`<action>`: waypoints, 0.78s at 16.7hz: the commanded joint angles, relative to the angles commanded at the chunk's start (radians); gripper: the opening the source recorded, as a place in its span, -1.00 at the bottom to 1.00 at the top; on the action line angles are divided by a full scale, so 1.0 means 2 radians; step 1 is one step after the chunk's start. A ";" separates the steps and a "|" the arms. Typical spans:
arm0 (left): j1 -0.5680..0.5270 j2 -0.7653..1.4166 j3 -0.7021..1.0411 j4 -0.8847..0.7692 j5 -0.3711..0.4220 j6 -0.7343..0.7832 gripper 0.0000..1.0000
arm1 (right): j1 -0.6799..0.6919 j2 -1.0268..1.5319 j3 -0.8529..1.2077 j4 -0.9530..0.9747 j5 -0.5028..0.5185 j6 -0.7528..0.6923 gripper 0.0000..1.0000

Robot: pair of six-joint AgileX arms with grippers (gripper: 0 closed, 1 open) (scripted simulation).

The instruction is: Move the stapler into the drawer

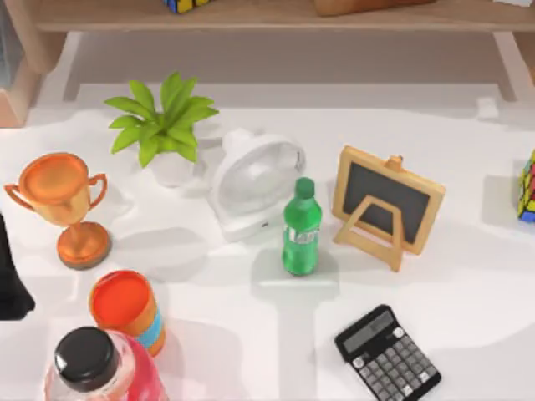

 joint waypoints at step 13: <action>0.000 0.000 0.000 0.000 0.000 0.000 1.00 | 0.024 0.045 0.105 -0.059 0.025 0.001 -0.55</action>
